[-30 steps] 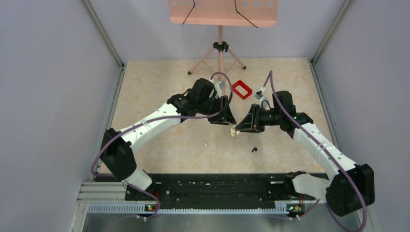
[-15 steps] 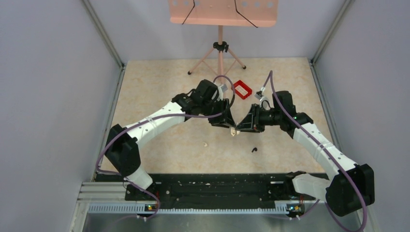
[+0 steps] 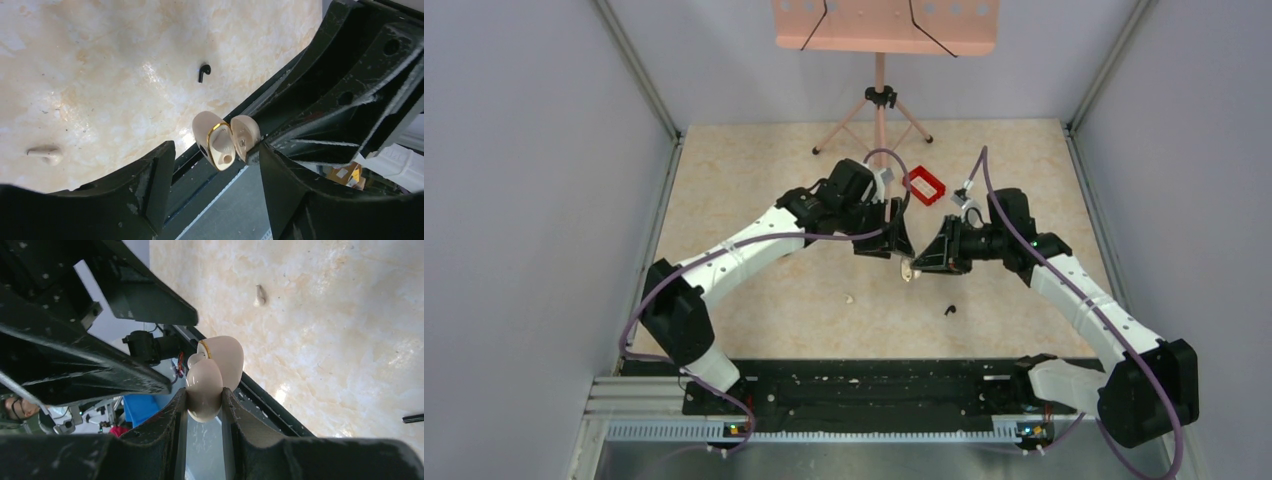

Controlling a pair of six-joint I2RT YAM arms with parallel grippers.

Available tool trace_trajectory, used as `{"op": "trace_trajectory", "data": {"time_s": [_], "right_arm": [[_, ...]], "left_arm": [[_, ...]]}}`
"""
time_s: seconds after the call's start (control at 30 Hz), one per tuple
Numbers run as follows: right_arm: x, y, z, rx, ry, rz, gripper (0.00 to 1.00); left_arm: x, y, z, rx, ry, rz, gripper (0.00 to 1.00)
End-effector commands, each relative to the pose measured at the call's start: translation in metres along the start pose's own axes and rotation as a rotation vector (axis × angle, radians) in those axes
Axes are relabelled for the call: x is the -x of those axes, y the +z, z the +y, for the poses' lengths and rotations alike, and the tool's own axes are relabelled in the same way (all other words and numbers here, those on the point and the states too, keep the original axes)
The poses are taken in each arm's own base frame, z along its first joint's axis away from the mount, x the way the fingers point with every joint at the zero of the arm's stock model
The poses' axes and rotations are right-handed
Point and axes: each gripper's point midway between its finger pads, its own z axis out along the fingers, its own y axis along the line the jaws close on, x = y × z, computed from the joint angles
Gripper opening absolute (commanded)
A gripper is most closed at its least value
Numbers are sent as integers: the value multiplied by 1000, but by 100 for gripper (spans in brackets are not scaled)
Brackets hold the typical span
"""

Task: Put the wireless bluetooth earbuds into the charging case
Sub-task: Adjust the left earbud in the left side groove of the charging case, then pick up the right earbud from the center of the board.

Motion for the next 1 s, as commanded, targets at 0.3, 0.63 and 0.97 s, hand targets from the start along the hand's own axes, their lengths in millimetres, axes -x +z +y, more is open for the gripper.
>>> {"op": "trace_trajectory", "data": {"time_s": [0.3,0.63,0.97], "right_arm": [[-8,3,-50,-197,-15,-38,0],[-11,2,-55,-211,-13,-36,0],[-11,6,-54,-195,-17,-6,0]], "left_arm": [[10,-43,73,318,229,-211,64],[-60,2,142,539,134,-19,34],[-55,18,158,649,-134,-136,44]]}}
